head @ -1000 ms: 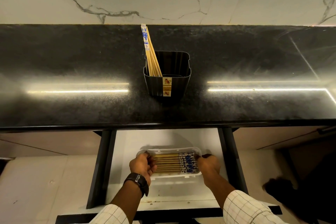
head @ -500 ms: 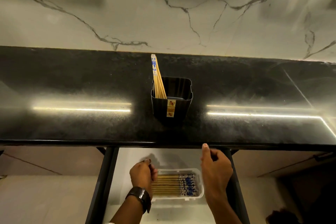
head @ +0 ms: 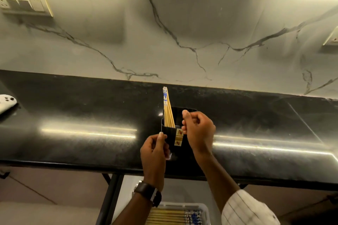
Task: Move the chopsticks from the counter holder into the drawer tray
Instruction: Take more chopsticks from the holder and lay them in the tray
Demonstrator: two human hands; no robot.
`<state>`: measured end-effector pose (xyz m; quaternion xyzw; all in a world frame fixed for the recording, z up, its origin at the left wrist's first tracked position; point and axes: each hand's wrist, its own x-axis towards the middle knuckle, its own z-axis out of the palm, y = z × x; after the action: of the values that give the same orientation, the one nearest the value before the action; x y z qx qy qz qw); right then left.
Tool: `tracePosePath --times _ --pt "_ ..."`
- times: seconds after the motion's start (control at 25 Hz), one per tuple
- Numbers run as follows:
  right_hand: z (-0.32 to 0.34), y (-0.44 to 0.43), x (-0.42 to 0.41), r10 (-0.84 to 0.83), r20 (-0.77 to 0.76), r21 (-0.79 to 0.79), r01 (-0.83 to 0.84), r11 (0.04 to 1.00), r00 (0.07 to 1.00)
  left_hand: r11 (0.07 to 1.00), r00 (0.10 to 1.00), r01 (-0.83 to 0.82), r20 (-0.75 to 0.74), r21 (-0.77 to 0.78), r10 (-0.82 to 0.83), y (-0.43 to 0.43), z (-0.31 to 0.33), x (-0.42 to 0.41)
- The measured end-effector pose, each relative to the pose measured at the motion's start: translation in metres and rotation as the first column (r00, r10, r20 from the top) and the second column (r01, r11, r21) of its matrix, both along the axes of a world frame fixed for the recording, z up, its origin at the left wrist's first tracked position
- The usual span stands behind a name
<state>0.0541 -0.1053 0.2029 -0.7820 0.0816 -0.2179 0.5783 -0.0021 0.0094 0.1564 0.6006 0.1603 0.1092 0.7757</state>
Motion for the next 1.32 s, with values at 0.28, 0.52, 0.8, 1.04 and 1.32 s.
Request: tracePosePath --times 0.28,0.52,0.8,1.04,1.32 --pt "0.015 0.017 0.104 0.13 -0.256 -0.265 -0.198 0.944 0.958 0.943 1.0 -0.004 -0.012 0.332 0.009 0.017 0.034 0.072" --pt "0.007 0.039 0.148 0.117 -0.254 -0.43 -0.221 0.876 0.96 0.863 0.998 0.046 -0.053 0.503 -0.023 0.016 0.023 0.097" --pt "-0.005 0.047 0.156 -0.042 -0.207 -0.583 -0.089 0.808 0.977 0.838 0.998 -0.041 -0.01 0.545 0.056 0.016 0.0 0.087" --pt "0.051 0.025 0.115 -0.095 -0.076 -0.337 0.064 0.939 0.993 0.914 0.984 -0.173 0.033 0.368 0.173 0.017 0.018 0.068" --pt "0.093 -0.016 -0.008 -0.169 0.274 0.422 0.04 0.906 0.947 0.884 0.996 0.087 0.046 -0.459 -0.074 -0.01 0.063 0.019"
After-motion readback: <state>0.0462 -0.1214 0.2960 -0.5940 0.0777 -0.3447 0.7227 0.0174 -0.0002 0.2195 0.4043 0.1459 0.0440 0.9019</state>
